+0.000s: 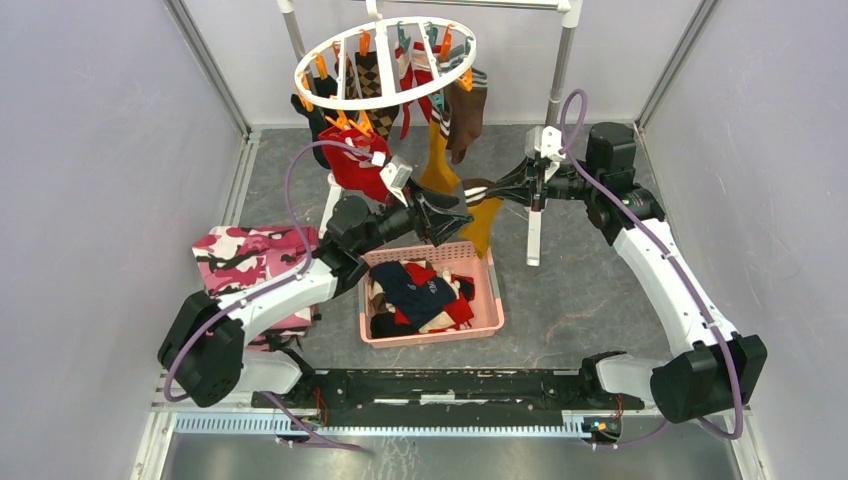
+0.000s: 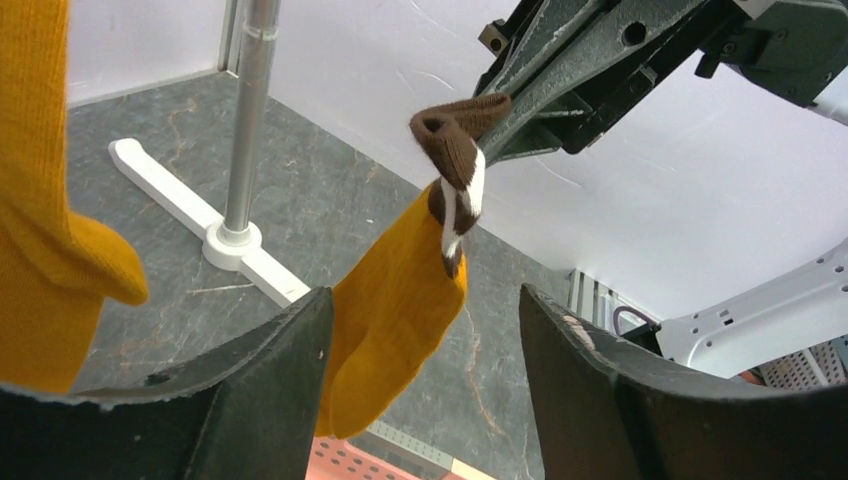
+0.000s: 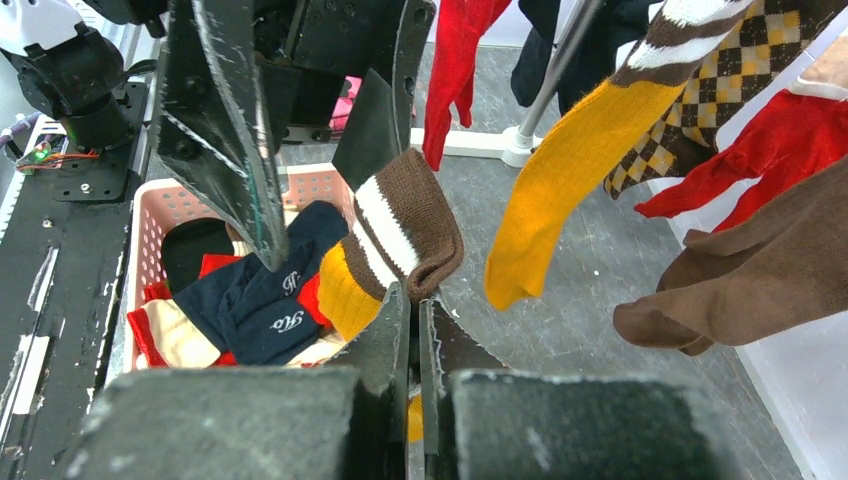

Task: Clip the socks to the hanger
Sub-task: Pick up the sock from the bin.

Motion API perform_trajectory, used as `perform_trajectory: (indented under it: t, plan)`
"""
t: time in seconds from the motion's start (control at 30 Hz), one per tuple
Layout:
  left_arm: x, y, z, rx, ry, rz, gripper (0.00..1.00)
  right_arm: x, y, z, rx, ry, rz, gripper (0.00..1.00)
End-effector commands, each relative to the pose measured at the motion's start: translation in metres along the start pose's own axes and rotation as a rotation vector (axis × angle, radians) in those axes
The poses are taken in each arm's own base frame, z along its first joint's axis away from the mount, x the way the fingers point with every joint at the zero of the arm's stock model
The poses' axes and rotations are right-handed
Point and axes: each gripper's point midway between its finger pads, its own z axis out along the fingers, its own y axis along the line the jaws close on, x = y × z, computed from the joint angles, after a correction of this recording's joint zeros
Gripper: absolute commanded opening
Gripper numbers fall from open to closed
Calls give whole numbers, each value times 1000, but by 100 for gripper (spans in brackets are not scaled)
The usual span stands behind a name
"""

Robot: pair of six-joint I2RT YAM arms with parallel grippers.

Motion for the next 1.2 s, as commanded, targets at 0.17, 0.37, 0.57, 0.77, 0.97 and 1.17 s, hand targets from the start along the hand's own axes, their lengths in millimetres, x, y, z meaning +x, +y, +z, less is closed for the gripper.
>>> perform_trajectory:
  t: [0.17,0.37,0.57,0.77,0.97,1.17]
  plan:
    - [-51,-24,22,126,-158,-51,61,-21,-2,2,-14,-46,-53,0]
    - [-56,-25,26,133,-174,-45,36,-19,0,3,-21,-47,-48,0]
    - [-53,-26,24,159,-182,17,2,-13,1,2,-21,-34,-43,8]
    - [-19,6,-1,21,-97,399,2,-11,-35,-22,106,40,-95,51]
    - [-10,8,-20,39,-89,721,2,-20,-61,-37,203,74,-263,74]
    - [-15,3,-25,45,-97,810,2,-12,-51,-25,73,24,-332,83]
